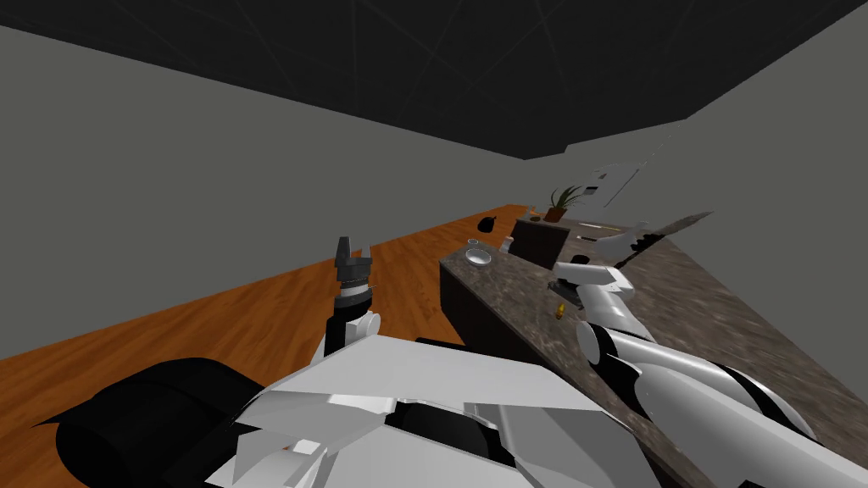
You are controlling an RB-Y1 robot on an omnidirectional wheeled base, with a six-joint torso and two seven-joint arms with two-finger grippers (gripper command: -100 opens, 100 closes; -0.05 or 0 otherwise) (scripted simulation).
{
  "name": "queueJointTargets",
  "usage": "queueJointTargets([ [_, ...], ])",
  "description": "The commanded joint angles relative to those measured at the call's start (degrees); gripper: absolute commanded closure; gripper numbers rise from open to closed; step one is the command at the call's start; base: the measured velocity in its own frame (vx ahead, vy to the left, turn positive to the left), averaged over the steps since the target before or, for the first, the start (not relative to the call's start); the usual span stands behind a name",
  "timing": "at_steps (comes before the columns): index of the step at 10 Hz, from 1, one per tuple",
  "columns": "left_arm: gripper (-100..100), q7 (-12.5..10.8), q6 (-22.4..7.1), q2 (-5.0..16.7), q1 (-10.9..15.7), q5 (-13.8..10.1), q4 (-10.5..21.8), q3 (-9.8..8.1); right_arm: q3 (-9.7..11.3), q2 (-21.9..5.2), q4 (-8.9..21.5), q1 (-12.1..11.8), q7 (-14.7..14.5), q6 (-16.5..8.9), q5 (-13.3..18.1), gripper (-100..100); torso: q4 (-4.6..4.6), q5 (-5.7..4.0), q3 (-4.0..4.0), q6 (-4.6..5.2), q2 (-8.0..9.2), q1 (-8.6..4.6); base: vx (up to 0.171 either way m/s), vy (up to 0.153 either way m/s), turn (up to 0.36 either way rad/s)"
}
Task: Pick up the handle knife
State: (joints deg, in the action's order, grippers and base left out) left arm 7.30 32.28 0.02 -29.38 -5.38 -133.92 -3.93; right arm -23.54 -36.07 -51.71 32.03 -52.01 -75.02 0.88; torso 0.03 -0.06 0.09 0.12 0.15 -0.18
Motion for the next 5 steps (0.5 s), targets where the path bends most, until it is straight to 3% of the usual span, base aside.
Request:
queueJointTargets([
  [1,0,0.0,0.0,0.0,0.0,0.0,0.0,0.0,-0.71,-0.63,2.82,1.11,-1.12,-2.68,0.26,-100,0.0,0.0,0.0,0.0,0.0,0.0,-0.033,-0.037,0.113],
  [5,0,0.0,0.0,0.0,0.0,0.0,0.0,0.0,-2.39,-2.05,7.99,3.16,-3.68,-7.99,0.78,-100,0.0,0.0,0.0,0.0,0.0,-0.01,-0.039,-0.045,0.141],
])
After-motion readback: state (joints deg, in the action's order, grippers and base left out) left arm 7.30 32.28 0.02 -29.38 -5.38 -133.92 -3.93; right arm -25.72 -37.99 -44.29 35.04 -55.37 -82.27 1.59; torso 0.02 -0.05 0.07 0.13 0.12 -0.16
